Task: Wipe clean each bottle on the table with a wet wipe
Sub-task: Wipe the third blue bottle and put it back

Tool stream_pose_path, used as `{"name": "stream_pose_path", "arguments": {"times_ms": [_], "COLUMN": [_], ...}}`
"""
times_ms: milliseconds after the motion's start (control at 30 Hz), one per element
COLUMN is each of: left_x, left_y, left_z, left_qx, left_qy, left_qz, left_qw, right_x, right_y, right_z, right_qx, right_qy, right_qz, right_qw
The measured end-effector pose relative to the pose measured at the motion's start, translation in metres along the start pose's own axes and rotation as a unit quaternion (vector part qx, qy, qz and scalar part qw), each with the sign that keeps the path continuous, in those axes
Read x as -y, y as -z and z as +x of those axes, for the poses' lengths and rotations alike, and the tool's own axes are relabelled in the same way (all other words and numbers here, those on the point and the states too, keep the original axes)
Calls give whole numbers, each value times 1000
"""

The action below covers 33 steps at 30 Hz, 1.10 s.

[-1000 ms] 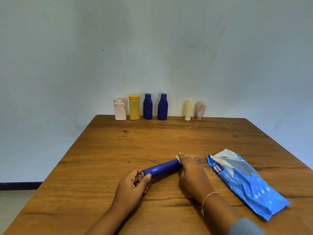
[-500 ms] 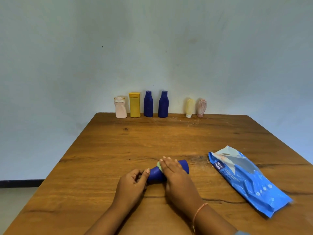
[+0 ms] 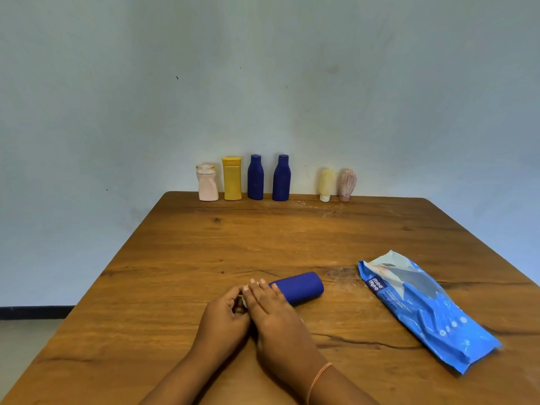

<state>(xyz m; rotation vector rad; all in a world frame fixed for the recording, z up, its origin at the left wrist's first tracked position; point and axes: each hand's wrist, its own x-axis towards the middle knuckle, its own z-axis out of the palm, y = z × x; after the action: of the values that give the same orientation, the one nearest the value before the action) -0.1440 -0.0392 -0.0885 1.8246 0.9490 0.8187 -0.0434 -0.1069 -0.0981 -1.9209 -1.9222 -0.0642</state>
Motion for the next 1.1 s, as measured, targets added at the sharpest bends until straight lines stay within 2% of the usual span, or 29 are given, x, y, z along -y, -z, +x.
{"name": "stream_pose_path", "arguments": {"times_ms": [67,233,300,367,500,567,633,733,833,967,1100], "left_x": [-1,-2,-2,-2,0,3,5,3,1,-3,-3], "left_y": [-2,-2,-2,-2,-2,-2,-2,-4,-6,-3,1], "left_z": [-2,0,1,1,0,-1,-1,0,2,2,-1], "left_qx": [7,-1,4,4,-12,-12,-16,-12,-24,-46,7], "left_qy": [11,13,11,11,-5,0,5,22,39,9,8], "left_qz": [-3,6,13,22,49,61,62,32,25,45,41], "left_qw": [1000,1000,1000,1000,999,998,998,999,999,998,999], "right_x": [-13,-71,-74,-60,-17,-14,-27,-54,-66,-61,-53], "right_y": [6,31,35,32,15,17,23,44,57,45,37], "right_z": [-2,-5,-3,-1,-1,0,0,2,5,12,19], "right_qx": [-13,-52,-56,-56,-36,-29,-35,-51,-22,5,1], "right_qy": [-5,-140,-166,-137,-22,-10,-27,-111,-176,-167,-190], "right_qz": [8,26,23,23,13,1,-11,34,59,37,4], "right_qw": [1000,988,984,989,999,1000,999,992,982,985,982]}}
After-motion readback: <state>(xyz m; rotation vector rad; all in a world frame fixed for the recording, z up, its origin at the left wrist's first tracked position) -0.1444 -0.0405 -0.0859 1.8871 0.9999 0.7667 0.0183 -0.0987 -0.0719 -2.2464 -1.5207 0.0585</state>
